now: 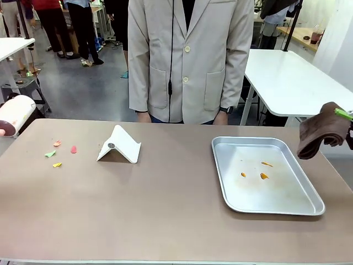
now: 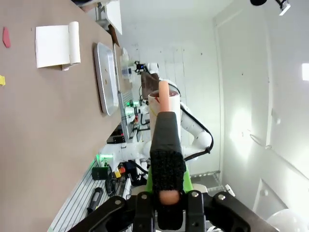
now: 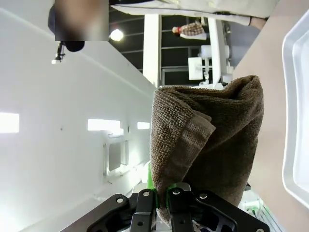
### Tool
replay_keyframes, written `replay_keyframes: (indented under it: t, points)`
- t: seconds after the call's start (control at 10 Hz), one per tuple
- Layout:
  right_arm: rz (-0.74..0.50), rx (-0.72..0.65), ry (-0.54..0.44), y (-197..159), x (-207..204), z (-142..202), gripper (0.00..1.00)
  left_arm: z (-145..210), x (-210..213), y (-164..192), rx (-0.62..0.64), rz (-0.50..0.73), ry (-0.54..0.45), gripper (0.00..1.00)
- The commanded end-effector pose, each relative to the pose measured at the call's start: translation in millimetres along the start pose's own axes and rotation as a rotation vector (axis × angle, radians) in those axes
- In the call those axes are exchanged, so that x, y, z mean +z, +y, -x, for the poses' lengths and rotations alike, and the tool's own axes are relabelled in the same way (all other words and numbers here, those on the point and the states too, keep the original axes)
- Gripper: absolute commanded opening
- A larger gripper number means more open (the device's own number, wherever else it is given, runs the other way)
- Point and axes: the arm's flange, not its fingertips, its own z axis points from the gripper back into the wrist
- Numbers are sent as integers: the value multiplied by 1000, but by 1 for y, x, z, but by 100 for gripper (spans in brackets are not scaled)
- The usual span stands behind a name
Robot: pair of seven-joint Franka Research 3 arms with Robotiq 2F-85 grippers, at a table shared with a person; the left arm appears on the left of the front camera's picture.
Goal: Clean the surface of the table.
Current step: Hold the Lint Roller with your left hand and the towel with your right hand, then if a person points to the right, clean the right side of the table with your right hand, and if they point to the left, clean the left side with your left hand.
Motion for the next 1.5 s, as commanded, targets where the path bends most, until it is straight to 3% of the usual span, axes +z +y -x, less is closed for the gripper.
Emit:
replay_keyframes:
  t: [0.0,0.1,1.4]
  points:
    - [67,72,-23,-13,-20,10,2,-6,-7,-2,-4,-12,35,2]
    - [0,0,0,0,0,0,2,-6,-7,-2,-4,-12,35,2]
    - [0,0,0,0,0,0,2,-6,-7,-2,-4,-12,35,2]
